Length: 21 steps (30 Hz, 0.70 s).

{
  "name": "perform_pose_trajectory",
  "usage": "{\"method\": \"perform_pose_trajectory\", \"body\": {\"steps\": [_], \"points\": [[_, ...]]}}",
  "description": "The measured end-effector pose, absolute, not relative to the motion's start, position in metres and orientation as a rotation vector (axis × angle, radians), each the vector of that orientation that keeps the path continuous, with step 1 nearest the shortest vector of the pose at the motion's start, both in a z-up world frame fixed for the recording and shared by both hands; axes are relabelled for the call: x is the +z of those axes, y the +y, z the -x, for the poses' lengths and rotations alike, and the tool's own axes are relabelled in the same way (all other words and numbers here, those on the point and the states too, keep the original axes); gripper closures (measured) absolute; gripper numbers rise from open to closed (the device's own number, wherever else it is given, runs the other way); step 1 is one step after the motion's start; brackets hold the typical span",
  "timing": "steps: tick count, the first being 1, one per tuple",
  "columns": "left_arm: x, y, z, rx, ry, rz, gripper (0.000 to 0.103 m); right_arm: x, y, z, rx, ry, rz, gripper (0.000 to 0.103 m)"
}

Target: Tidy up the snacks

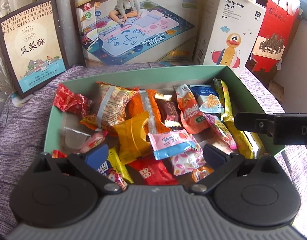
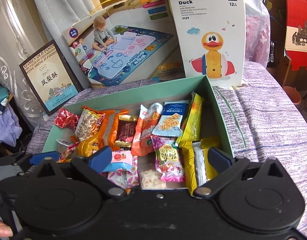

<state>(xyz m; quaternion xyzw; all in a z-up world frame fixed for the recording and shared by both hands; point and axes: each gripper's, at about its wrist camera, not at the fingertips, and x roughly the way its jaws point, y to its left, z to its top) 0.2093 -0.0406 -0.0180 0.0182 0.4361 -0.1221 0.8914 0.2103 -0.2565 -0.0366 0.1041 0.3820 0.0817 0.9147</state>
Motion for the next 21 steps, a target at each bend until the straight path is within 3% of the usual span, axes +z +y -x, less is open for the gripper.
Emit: {"method": "perform_pose_trajectory", "body": {"steps": [21], "points": [[0.01,0.005,-0.099,-0.227,0.85,-0.008,0.0,0.0,-0.23,-0.097,0.225,0.765,-0.181,0.0]]}}
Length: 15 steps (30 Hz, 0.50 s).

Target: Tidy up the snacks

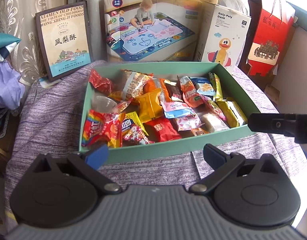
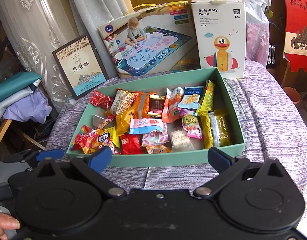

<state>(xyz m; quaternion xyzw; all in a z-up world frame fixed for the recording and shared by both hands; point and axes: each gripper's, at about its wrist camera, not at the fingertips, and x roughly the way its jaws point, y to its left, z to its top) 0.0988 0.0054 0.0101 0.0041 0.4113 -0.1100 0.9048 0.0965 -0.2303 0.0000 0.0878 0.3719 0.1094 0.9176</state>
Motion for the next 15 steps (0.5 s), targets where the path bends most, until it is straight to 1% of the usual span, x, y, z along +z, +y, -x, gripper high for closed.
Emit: {"method": "perform_pose_trajectory", "body": {"steps": [15], "points": [[-0.012,0.036,-0.054,-0.18,0.903,0.028,0.0,-0.025,-0.224,-0.059,0.238,0.856,-0.2,0.0]]}}
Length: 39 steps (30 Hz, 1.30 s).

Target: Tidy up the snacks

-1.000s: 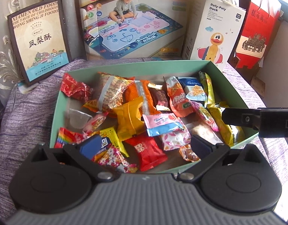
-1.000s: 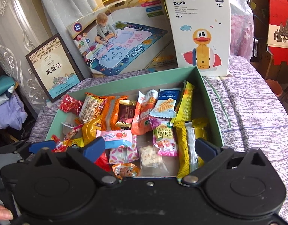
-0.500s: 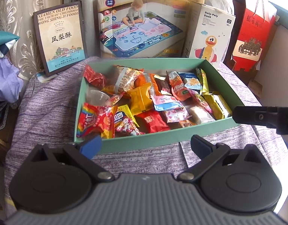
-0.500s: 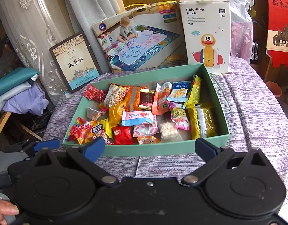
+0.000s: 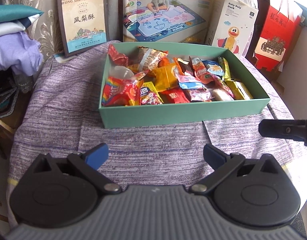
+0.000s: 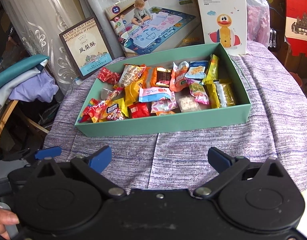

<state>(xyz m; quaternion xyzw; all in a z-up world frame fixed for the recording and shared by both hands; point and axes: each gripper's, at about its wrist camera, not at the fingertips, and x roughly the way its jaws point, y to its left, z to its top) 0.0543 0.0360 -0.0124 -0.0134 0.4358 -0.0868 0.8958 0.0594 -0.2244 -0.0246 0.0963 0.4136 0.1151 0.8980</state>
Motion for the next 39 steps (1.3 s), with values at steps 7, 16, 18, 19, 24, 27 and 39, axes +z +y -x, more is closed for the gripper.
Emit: {"method": "perform_pose_trajectory", "body": {"steps": [7,16,18,19,24,27,39], "points": [[-0.027,0.051,-0.051,-0.147,0.932,0.069,0.0,-0.04,-0.228,-0.054,0.206,0.908,-0.205,0.0],[-0.027,0.056,-0.052,-0.125,0.927,0.081,0.0,-0.05,-0.23,-0.055,0.17,0.94,-0.198,0.0],[-0.025,0.055,-0.052,-0.131,0.922,0.076,0.0,-0.05,-0.229,-0.056,0.169,0.939,-0.197,0.0],[-0.024,0.055,-0.052,-0.136,0.92,0.073,0.0,-0.05,-0.229,-0.057,0.169,0.939,-0.196,0.0],[-0.019,0.05,-0.052,-0.137,0.912,0.036,0.0,-0.048,-0.228,-0.059,0.168,0.941,-0.183,0.0],[-0.016,0.048,-0.052,-0.135,0.908,0.029,0.0,-0.046,-0.227,-0.06,0.17,0.939,-0.176,0.0],[-0.009,0.047,-0.055,-0.112,0.906,0.018,0.0,-0.044,-0.231,-0.062,0.155,0.942,-0.17,0.0]]}}
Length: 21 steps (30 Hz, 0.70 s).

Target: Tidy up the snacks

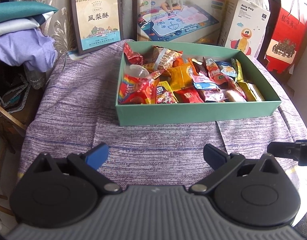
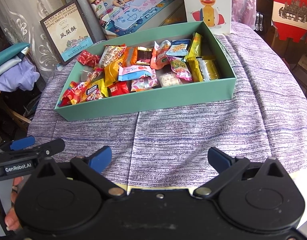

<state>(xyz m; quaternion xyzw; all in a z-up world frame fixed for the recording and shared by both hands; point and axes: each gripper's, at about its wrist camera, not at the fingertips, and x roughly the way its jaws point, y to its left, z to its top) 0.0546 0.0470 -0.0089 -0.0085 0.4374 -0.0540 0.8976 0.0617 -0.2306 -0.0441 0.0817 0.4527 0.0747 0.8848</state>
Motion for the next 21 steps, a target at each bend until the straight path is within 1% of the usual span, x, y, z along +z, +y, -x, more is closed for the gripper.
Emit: {"method": "perform_pose_trajectory", "body": {"steps": [21], "points": [[0.0,0.0476,-0.0611,-0.075,0.911,0.013,0.0,-0.0366,-0.2273,-0.0638,0.144,0.929,-0.135,0.0]]}}
